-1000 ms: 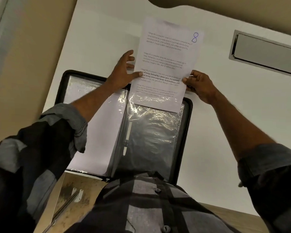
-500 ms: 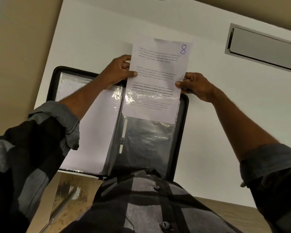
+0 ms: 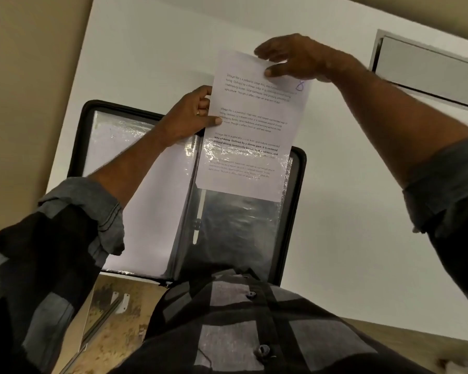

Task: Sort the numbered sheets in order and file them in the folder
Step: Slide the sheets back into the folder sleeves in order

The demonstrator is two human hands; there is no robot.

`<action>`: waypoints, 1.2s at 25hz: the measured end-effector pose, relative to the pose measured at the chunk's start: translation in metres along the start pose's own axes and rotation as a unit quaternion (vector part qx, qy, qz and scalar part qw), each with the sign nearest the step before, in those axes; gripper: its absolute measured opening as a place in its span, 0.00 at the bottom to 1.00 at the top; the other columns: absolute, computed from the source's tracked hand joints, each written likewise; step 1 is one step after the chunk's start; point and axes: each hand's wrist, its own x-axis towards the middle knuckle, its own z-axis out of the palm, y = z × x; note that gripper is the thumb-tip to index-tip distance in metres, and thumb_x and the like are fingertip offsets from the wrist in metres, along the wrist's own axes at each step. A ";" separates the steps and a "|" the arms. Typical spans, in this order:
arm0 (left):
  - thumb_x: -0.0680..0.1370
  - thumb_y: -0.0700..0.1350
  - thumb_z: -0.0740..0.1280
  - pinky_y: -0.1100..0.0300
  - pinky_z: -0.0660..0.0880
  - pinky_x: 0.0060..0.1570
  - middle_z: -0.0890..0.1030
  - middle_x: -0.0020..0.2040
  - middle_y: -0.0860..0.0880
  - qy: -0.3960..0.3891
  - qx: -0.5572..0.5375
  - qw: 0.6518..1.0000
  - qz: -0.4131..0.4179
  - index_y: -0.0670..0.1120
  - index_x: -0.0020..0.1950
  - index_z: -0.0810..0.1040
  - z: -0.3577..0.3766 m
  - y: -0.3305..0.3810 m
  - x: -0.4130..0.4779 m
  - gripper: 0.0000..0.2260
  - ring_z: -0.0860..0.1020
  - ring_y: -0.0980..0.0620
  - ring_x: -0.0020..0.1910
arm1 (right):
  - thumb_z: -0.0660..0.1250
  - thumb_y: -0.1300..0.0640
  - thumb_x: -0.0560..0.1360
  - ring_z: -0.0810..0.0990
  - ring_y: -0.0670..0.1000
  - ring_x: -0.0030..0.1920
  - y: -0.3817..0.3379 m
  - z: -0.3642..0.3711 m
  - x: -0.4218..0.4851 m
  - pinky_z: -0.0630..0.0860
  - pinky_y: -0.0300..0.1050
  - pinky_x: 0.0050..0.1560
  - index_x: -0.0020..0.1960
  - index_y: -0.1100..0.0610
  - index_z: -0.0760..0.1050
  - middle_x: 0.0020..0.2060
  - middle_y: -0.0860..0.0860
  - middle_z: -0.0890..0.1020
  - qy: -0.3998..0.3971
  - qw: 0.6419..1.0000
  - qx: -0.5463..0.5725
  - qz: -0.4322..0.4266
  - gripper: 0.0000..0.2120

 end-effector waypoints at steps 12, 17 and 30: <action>0.85 0.50 0.63 0.61 0.54 0.79 0.63 0.80 0.50 0.065 0.247 0.961 0.106 0.46 0.81 0.62 0.042 -0.039 -0.101 0.25 0.57 0.55 0.80 | 0.73 0.60 0.77 0.85 0.45 0.39 -0.005 0.046 0.018 0.80 0.35 0.41 0.53 0.54 0.83 0.43 0.49 0.86 -0.198 0.977 0.036 0.072 0.06; 0.84 0.54 0.61 0.45 0.53 0.81 0.58 0.83 0.45 0.023 0.366 0.917 0.153 0.43 0.82 0.59 0.082 -0.070 -0.135 0.30 0.52 0.48 0.83 | 0.73 0.63 0.76 0.87 0.51 0.49 -0.005 0.077 0.015 0.83 0.43 0.55 0.53 0.56 0.84 0.50 0.54 0.88 -0.270 0.951 0.103 0.112 0.08; 0.86 0.61 0.54 0.42 0.52 0.80 0.50 0.84 0.43 0.023 0.499 0.850 0.169 0.41 0.83 0.52 0.120 -0.104 -0.185 0.33 0.46 0.46 0.83 | 0.74 0.64 0.74 0.85 0.59 0.56 -0.031 0.133 -0.017 0.81 0.54 0.60 0.60 0.63 0.82 0.52 0.58 0.87 -0.345 0.920 0.089 0.162 0.14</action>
